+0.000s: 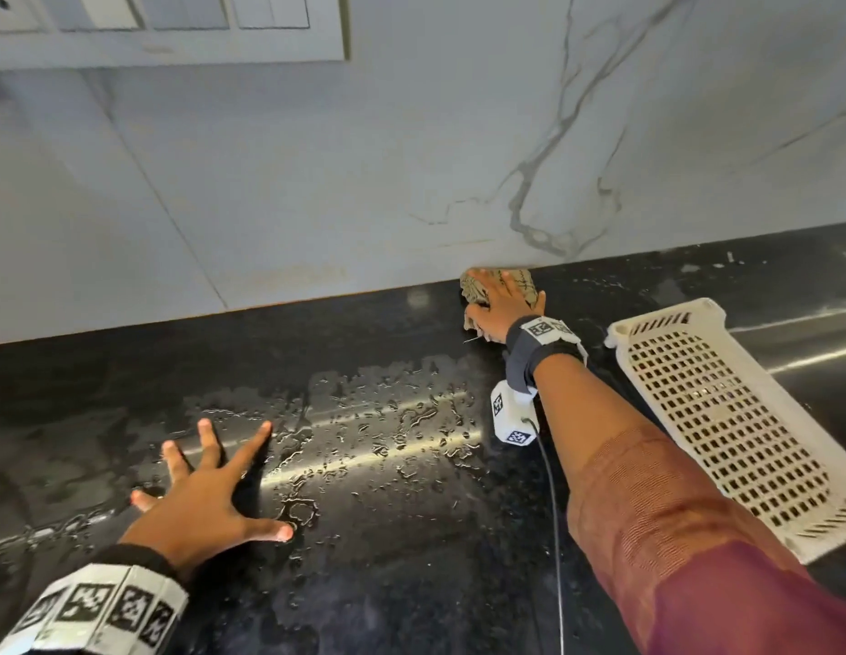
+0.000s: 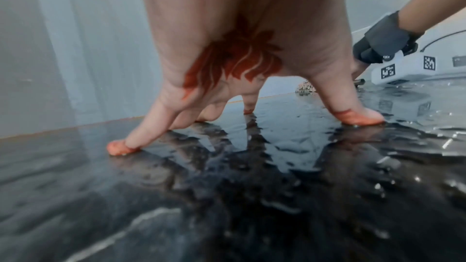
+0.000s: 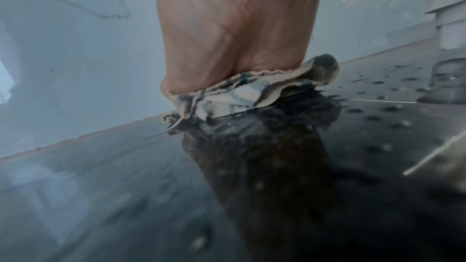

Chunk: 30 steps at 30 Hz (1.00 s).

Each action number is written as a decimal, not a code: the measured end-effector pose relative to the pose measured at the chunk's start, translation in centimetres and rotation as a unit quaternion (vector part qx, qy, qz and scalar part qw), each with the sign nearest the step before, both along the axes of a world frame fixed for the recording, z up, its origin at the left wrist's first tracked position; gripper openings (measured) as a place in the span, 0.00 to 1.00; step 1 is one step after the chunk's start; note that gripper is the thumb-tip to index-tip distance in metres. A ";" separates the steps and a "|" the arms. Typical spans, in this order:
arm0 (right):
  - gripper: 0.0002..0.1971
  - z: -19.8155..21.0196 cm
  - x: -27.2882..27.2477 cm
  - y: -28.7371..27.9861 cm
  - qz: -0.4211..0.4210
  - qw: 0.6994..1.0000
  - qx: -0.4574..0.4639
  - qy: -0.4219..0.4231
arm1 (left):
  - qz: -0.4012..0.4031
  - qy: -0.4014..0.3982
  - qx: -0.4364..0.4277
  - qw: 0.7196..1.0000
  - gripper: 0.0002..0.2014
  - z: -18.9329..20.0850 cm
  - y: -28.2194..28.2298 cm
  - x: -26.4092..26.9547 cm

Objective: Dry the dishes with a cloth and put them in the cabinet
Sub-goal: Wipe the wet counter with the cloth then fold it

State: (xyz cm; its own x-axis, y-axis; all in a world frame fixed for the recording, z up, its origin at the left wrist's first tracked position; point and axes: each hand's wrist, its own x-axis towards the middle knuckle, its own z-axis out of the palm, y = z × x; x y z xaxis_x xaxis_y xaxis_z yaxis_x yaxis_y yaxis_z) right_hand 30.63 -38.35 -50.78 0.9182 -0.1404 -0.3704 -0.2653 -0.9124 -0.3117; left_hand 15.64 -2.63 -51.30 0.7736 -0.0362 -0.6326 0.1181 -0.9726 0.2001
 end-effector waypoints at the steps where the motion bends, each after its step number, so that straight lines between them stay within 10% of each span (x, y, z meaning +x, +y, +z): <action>1: 0.32 -0.1 0.0 -0.4 -0.007 1.000 0.002 -0.003 | 0.001 0.000 0.000 1.000 0.60 0.0 0.0 0.0; 16: 0.33 -0.3 -6.7 0.6 -0.131 0.991 -0.012 0.022 | -0.042 -0.063 0.011 0.997 0.55 0.7 1.6 -0.9; 30: 0.36 0.1 -5.9 45.3 0.152 0.988 0.007 0.036 | 0.213 -0.086 0.026 0.973 0.54 0.8 28.4 -11.3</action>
